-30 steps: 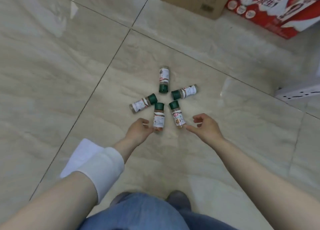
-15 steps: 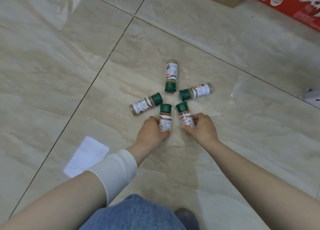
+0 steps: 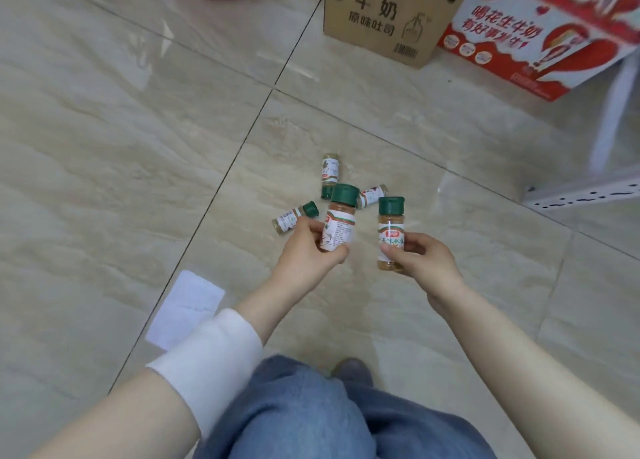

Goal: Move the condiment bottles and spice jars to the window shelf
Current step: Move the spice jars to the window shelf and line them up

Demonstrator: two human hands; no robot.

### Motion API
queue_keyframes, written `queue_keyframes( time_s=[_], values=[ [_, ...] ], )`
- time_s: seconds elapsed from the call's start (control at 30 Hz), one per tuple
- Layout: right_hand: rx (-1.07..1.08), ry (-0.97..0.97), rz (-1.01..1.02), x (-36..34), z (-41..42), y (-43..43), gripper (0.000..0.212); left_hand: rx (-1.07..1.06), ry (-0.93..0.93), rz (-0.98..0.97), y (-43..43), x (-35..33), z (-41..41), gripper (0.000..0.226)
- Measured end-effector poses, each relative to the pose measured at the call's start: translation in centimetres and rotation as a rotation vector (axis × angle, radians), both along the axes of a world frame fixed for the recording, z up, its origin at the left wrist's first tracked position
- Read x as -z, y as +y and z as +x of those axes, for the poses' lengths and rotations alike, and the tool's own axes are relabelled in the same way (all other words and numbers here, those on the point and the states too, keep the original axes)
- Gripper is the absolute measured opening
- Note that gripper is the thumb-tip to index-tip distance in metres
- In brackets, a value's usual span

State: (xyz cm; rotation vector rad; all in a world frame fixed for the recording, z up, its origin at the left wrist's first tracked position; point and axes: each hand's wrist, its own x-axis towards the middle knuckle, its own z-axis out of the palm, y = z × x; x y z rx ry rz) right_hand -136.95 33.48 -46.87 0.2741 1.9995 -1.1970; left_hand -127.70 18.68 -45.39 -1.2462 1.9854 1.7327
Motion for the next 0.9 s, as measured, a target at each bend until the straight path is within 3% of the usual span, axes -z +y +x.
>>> queue_keyframes(
  time_s=[0.3,0.43,0.53,0.73,0.9],
  values=[
    [0.173,0.012,-0.187,-27.9,2.2,1.8,0.022,0.054,0.107,0.030,3.5,-25.7,0.9,0.045],
    [0.197,-0.011,-0.246,-39.8,3.2,3.3,0.029,0.130,0.147,0.043,4.7,-37.0,2.0,0.034],
    [0.202,0.014,-0.315,-47.6,3.7,4.4,0.022,0.068,0.214,0.161,5.9,-44.8,2.5,0.025],
    [0.172,0.136,-0.397,-59.3,3.3,8.2,0.026,0.130,0.358,0.284,8.9,-55.6,1.9,0.022],
    [0.245,0.252,-0.418,-65.9,2.7,12.7,0.033,0.170,0.472,0.204,12.0,-62.0,0.3,0.036]
  ],
)
